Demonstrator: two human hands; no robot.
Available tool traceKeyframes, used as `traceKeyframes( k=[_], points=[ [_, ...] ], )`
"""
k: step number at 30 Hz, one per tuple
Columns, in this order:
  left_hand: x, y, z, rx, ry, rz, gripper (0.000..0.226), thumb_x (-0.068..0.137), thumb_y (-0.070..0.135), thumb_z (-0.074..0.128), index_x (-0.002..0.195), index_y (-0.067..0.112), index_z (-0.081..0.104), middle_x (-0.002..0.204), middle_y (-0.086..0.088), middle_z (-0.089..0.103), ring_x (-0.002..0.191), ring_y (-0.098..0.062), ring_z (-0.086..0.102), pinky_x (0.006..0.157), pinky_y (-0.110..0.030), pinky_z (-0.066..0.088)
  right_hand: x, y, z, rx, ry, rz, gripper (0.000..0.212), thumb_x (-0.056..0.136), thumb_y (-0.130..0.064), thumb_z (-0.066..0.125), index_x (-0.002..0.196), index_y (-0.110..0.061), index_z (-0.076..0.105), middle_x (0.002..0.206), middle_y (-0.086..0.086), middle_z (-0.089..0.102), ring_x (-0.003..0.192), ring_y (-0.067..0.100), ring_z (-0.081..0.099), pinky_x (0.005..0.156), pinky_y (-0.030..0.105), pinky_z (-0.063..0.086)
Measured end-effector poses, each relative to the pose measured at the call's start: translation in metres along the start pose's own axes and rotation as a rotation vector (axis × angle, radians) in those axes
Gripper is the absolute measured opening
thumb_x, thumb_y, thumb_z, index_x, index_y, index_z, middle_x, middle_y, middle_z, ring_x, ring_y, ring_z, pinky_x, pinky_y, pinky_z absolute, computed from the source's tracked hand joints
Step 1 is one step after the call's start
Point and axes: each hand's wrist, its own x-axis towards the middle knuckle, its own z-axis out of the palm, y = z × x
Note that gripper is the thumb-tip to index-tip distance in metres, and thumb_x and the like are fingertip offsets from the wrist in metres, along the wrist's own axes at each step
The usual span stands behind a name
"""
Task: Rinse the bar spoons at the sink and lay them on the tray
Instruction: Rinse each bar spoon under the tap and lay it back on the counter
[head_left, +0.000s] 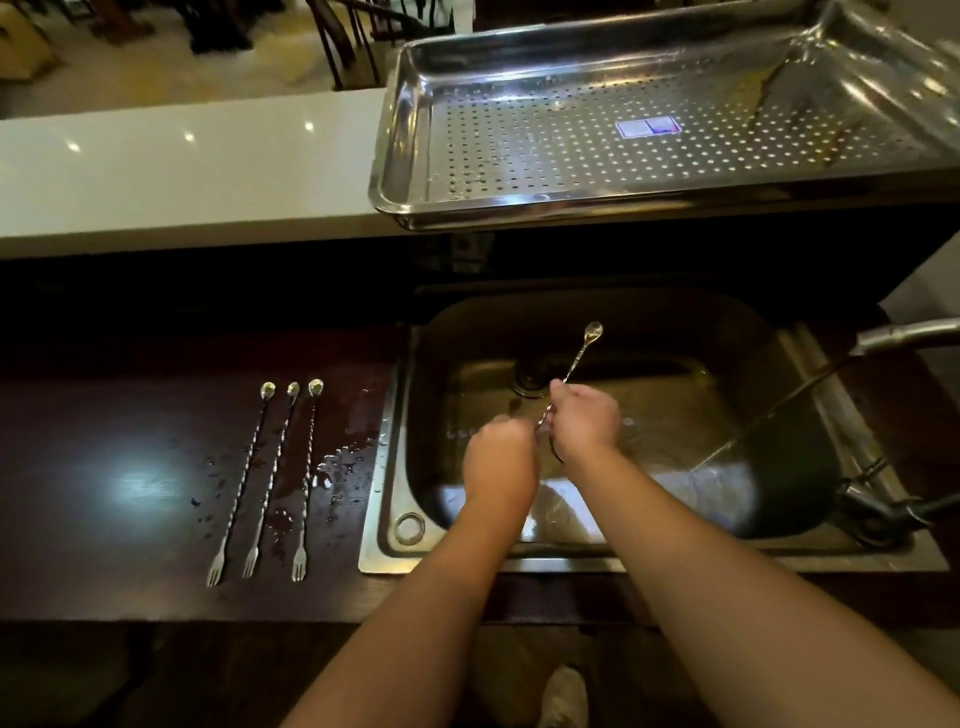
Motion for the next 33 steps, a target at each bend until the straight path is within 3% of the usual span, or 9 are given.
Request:
traceKeyframes(
  k=[5, 7, 11, 15, 18, 27, 30, 33],
  points=[
    [-0.007, -0.033, -0.014, -0.076, -0.016, -0.095, 0.021, 0.094, 0.021, 0.049, 0.096, 0.013, 0.068, 0.095, -0.009, 0.065, 0.085, -0.027, 0.064, 0.067, -0.033, 0.045, -0.008, -0.011, 0.037, -0.116, 0.031, -0.062, 0.025, 0.086, -0.03, 0.067, 0.063, -0.024, 0.061, 0.067, 0.003, 0.068, 0.077, 0.03, 0.069, 0.077, 0.044, 0.057],
    [-0.009, -0.05, -0.02, -0.108, -0.028, -0.171, 0.021, 0.093, 0.02, 0.049, 0.094, 0.013, 0.069, 0.093, -0.009, 0.065, 0.084, -0.028, 0.064, 0.061, -0.031, 0.04, -0.016, -0.011, 0.058, -0.182, 0.003, -0.085, 0.026, 0.086, -0.03, 0.067, 0.062, -0.022, 0.062, 0.066, 0.0, 0.067, 0.076, 0.028, 0.069, 0.076, 0.042, 0.057],
    [-0.016, -0.086, -0.033, -0.187, -0.057, -0.283, 0.021, 0.089, 0.017, 0.05, 0.09, 0.014, 0.071, 0.089, -0.008, 0.07, 0.084, -0.027, 0.065, 0.06, -0.029, 0.037, -0.03, -0.007, 0.099, -0.266, -0.054, -0.118, 0.015, 0.085, -0.023, 0.069, 0.074, -0.014, 0.072, 0.08, 0.01, 0.073, 0.085, 0.032, 0.069, 0.082, 0.046, 0.056],
    [-0.023, -0.125, -0.046, -0.255, -0.049, -0.368, 0.021, 0.086, 0.019, 0.052, 0.087, 0.013, 0.072, 0.086, -0.011, 0.071, 0.083, -0.032, 0.065, 0.062, -0.031, 0.043, -0.049, -0.003, 0.141, -0.43, -0.106, -0.171, 0.021, 0.088, -0.03, 0.066, 0.086, -0.012, 0.077, 0.085, 0.011, 0.074, 0.087, 0.029, 0.068, 0.07, 0.028, 0.048],
    [-0.031, -0.152, -0.051, -0.251, -0.043, -0.424, 0.021, 0.087, 0.019, 0.052, 0.078, 0.01, 0.068, 0.083, -0.013, 0.07, 0.081, -0.034, 0.064, 0.062, -0.033, 0.041, -0.064, 0.0, 0.17, -0.523, -0.161, -0.209, 0.021, 0.089, -0.031, 0.066, 0.092, -0.013, 0.078, 0.093, 0.009, 0.074, 0.092, 0.028, 0.067, 0.069, 0.024, 0.042],
    [-0.043, -0.198, -0.043, -0.187, -0.029, -0.471, 0.024, 0.092, 0.025, 0.05, 0.097, 0.014, 0.07, 0.093, -0.013, 0.071, 0.089, -0.034, 0.066, 0.074, -0.039, 0.051, -0.078, 0.02, 0.22, -0.768, -0.213, -0.262, 0.028, 0.091, -0.034, 0.062, 0.097, -0.011, 0.076, 0.098, 0.011, 0.073, 0.096, 0.031, 0.066, 0.071, 0.027, 0.043],
    [-0.044, -0.203, -0.037, -0.155, -0.026, -0.456, 0.022, 0.093, 0.022, 0.049, 0.094, 0.011, 0.067, 0.091, -0.013, 0.07, 0.086, -0.034, 0.066, 0.069, -0.037, 0.047, -0.077, 0.028, 0.227, -0.842, -0.192, -0.281, 0.028, 0.09, -0.034, 0.063, 0.094, -0.01, 0.076, 0.096, 0.012, 0.072, 0.096, 0.032, 0.066, 0.073, 0.03, 0.048],
    [-0.044, -0.205, -0.034, -0.138, -0.024, -0.431, 0.021, 0.093, 0.019, 0.047, 0.091, 0.01, 0.066, 0.091, -0.012, 0.069, 0.084, -0.032, 0.065, 0.063, -0.034, 0.039, -0.078, 0.032, 0.231, -0.89, -0.152, -0.314, 0.026, 0.09, -0.032, 0.064, 0.09, -0.008, 0.074, 0.093, 0.013, 0.072, 0.092, 0.033, 0.067, 0.068, 0.031, 0.044]
  ],
)
